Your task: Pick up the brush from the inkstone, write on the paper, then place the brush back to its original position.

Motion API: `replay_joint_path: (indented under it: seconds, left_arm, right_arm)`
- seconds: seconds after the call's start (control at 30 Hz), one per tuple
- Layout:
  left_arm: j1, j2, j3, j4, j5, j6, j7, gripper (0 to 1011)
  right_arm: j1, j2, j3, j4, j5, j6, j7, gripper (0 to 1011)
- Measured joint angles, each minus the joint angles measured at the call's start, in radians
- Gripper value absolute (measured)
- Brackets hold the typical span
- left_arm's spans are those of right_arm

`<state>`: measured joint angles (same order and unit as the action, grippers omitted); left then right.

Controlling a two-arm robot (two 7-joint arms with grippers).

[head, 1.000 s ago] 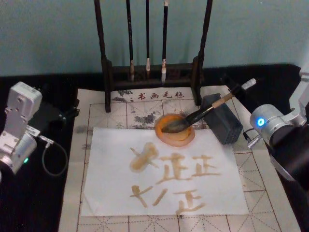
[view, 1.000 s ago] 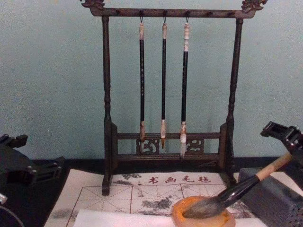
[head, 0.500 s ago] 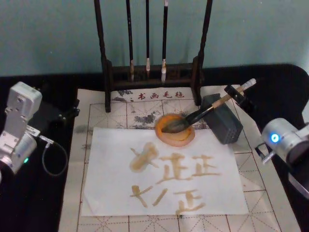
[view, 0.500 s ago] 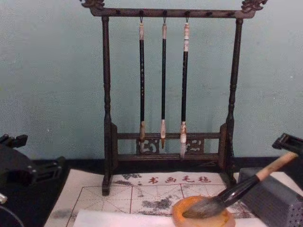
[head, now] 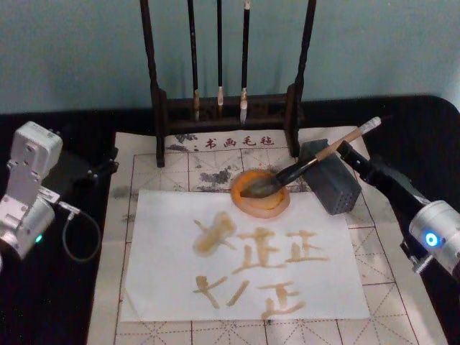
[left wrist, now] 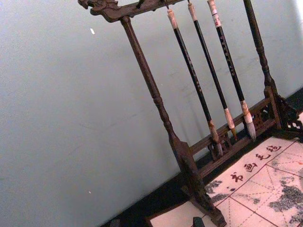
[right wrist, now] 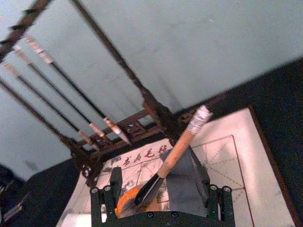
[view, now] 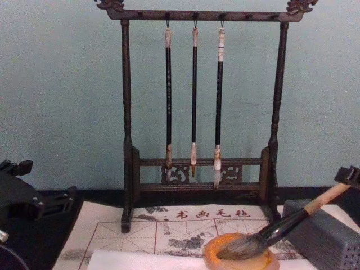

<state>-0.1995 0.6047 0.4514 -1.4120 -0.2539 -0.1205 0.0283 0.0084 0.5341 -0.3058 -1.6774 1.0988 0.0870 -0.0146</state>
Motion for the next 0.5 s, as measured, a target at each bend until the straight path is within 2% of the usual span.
replay_joint_path:
  seconds: [0.17, 0.27, 0.33, 0.37, 0.47, 0.5]
  left_arm:
    - [0.000, 0.000, 0.000, 0.000, 0.000, 0.000, 0.000, 1001]
    - [0.000, 0.000, 0.000, 0.000, 0.000, 0.000, 0.000, 1001]
    - [0.000, 0.000, 0.000, 0.000, 0.000, 0.000, 0.000, 1001]
    - [0.000, 0.000, 0.000, 0.000, 0.000, 0.000, 0.000, 1001]
    - [0.000, 0.000, 0.000, 0.000, 0.000, 0.000, 0.000, 1001]
    - [0.000, 0.000, 0.000, 0.000, 0.000, 0.000, 0.000, 1001]
  right_arm:
    - [-0.014, 0.018, -0.007, -0.001, -0.065, -0.043, 0.057, 1002]
    - [-0.017, 0.029, -0.022, 0.016, -0.146, -0.101, 0.107, 1002]
    - [-0.017, 0.032, -0.030, 0.025, -0.181, -0.123, 0.125, 1002]
    - [-0.015, 0.037, -0.038, 0.035, -0.216, -0.144, 0.141, 1002]
    - [-0.012, 0.045, -0.049, 0.050, -0.266, -0.172, 0.164, 1002]
    - [-0.011, 0.050, -0.057, 0.058, -0.298, -0.188, 0.176, 1002]
